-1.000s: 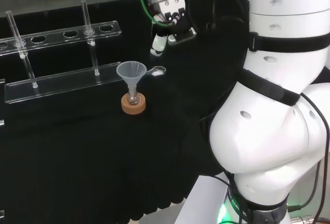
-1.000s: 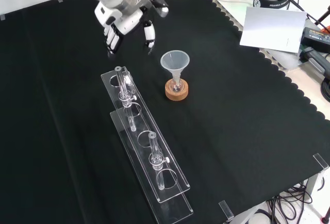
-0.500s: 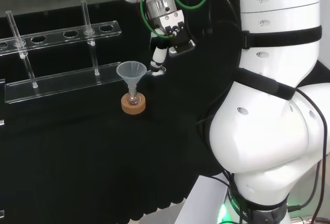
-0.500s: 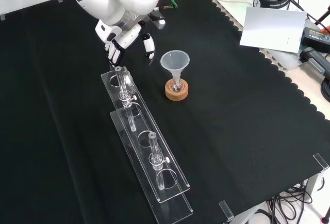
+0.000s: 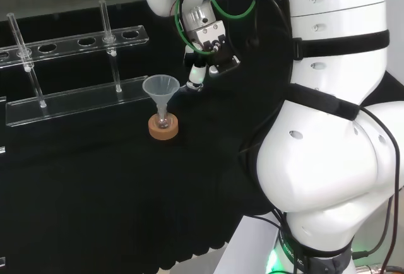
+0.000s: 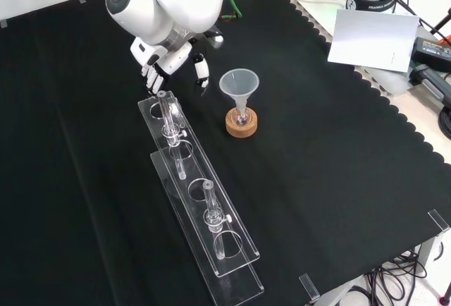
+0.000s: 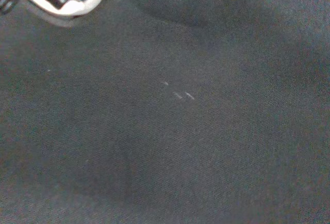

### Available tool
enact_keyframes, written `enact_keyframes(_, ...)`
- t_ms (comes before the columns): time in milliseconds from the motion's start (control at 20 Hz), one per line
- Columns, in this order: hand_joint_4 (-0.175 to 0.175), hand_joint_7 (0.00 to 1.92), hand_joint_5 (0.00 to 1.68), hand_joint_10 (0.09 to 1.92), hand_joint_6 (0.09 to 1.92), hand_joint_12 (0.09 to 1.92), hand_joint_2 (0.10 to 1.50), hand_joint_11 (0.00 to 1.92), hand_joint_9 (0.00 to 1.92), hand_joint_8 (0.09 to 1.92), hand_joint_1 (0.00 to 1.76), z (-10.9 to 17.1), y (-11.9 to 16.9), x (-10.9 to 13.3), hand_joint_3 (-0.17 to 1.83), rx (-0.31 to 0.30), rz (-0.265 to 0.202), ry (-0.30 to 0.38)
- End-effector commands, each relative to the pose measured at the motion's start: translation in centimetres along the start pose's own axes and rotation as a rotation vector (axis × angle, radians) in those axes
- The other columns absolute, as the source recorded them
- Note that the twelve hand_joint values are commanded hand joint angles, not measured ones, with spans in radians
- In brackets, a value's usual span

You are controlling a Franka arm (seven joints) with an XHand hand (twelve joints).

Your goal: Pick up the weighing funnel.

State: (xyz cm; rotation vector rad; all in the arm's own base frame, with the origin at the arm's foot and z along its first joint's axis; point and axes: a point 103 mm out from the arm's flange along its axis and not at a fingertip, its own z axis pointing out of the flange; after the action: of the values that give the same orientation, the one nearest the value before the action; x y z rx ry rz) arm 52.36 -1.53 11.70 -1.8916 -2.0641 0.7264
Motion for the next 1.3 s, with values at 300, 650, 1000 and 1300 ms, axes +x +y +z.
enact_keyframes(300, -0.019, 0.36, 0.59, 0.57, 0.09, 1.34, 0.52, 0.45, 0.63, 0.68, 0.89, 0.8, 0.8, -1.0, 0.63, -0.035, -0.004, -0.008)
enact_keyframes(650, -0.016, 0.39, 0.62, 0.57, 0.09, 1.33, 0.53, 0.46, 0.65, 0.68, 0.90, 1.2, 0.6, -1.2, 0.63, -0.051, -0.013, -0.040)
enact_keyframes(1000, -0.014, 0.41, 0.63, 0.56, 0.09, 1.33, 0.53, 0.48, 0.67, 0.68, 0.90, 1.5, 1.3, -1.1, 0.63, -0.062, -0.013, -0.070)
enact_keyframes(1300, -0.013, 0.44, 0.64, 0.54, 0.12, 1.31, 0.54, 0.49, 0.70, 0.66, 0.89, 1.6, 2.3, -0.8, 0.63, -0.073, -0.016, -0.075)
